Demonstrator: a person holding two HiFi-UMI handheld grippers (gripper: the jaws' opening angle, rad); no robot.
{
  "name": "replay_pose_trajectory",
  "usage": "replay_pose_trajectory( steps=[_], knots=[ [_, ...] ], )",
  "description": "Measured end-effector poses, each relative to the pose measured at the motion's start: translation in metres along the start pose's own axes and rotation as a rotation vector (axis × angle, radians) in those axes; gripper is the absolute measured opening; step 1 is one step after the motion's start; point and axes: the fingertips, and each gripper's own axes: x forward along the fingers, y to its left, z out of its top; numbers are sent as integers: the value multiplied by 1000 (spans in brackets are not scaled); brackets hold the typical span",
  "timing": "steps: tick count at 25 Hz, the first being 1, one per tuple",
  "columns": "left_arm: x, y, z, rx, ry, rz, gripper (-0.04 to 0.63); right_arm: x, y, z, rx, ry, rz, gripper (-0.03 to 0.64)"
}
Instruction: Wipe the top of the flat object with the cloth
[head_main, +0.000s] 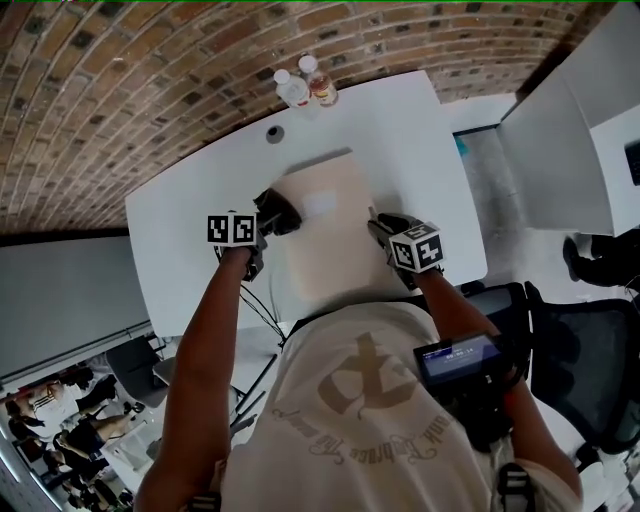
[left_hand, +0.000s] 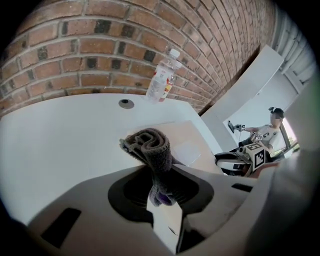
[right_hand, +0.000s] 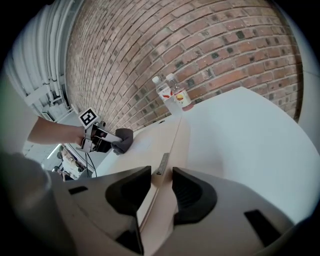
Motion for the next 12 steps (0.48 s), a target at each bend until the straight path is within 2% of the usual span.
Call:
replay_pose_trajectory(
  steps=[7, 12],
  knots=[
    [-17, 20, -22, -58, -31, 9, 98, 1, 0, 0, -12, 11, -32, 143],
    [-27, 12, -32, -66, -61, -31, 98, 0, -1, -1, 10, 18, -53, 143]
  ],
)
